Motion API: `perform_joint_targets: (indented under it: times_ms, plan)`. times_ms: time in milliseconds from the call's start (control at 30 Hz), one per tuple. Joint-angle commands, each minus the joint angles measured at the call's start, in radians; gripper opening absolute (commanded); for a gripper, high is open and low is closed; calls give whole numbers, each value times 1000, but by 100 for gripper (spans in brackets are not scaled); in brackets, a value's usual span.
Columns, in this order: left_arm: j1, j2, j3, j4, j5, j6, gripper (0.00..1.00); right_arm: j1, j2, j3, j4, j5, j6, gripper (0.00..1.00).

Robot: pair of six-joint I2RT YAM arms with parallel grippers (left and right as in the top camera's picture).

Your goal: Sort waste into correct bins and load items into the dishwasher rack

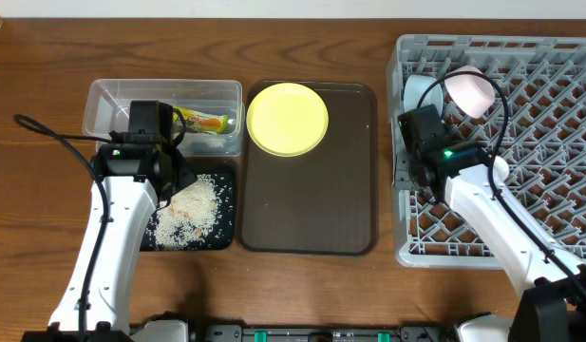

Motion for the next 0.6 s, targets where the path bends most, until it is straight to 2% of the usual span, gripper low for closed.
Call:
perform_joint_targets:
  times_ms: [0, 133, 267, 567]
  plan:
    - [5, -14, 4, -2, -19, -5, 64, 1, -44, 8, 53, -24, -69, 31]
    - [5, -14, 4, -2, -19, -5, 64, 16, -93, 16, 237, -168, -167, 33]
    - [5, -14, 4, -2, -19, -6, 64, 39, -91, 15, 432, -293, -197, 37]
    - [5, -14, 4, -2, -19, -6, 64, 127, 99, 15, 688, -307, -198, 45]
